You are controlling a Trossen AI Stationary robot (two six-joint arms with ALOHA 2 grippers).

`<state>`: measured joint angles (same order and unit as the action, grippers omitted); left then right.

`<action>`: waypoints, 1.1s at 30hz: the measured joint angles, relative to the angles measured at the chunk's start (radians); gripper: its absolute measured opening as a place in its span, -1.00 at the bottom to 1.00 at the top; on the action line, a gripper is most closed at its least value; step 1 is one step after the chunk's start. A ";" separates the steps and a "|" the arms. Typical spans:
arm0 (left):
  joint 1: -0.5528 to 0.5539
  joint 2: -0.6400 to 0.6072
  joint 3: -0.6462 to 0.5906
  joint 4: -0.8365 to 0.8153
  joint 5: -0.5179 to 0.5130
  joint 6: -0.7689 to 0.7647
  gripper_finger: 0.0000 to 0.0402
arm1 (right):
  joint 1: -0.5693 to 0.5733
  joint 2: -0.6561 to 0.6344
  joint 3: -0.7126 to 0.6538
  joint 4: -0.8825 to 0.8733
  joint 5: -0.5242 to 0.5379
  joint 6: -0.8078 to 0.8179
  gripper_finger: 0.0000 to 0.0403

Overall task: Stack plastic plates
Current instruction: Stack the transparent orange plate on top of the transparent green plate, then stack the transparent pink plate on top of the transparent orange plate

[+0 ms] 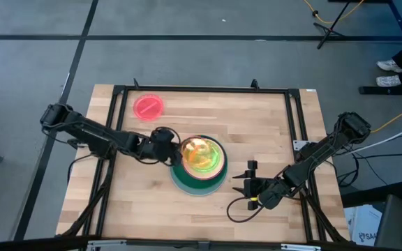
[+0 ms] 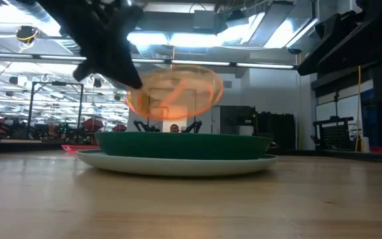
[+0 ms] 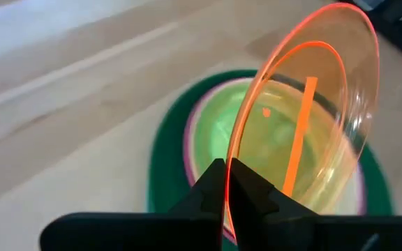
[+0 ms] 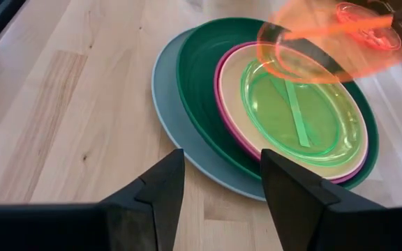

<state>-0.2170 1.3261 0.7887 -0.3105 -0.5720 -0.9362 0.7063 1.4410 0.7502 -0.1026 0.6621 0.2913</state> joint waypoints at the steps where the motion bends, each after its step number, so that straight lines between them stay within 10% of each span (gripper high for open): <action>1: 0.014 0.009 0.000 0.010 0.003 0.018 -0.96 | 0.000 0.000 0.000 0.000 0.000 0.000 -0.10; 23: 0.054 0.208 0.000 0.194 0.055 0.165 -0.96 | 0.000 0.000 0.000 -0.004 0.000 -0.007 -0.10; 33: 0.060 0.208 0.000 0.190 0.143 0.188 -0.50 | 0.000 0.000 0.000 -0.004 0.001 -0.008 -0.10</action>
<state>-0.1565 1.5341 0.7883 -0.1204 -0.4286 -0.7479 0.7063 1.4410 0.7502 -0.1070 0.6632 0.2836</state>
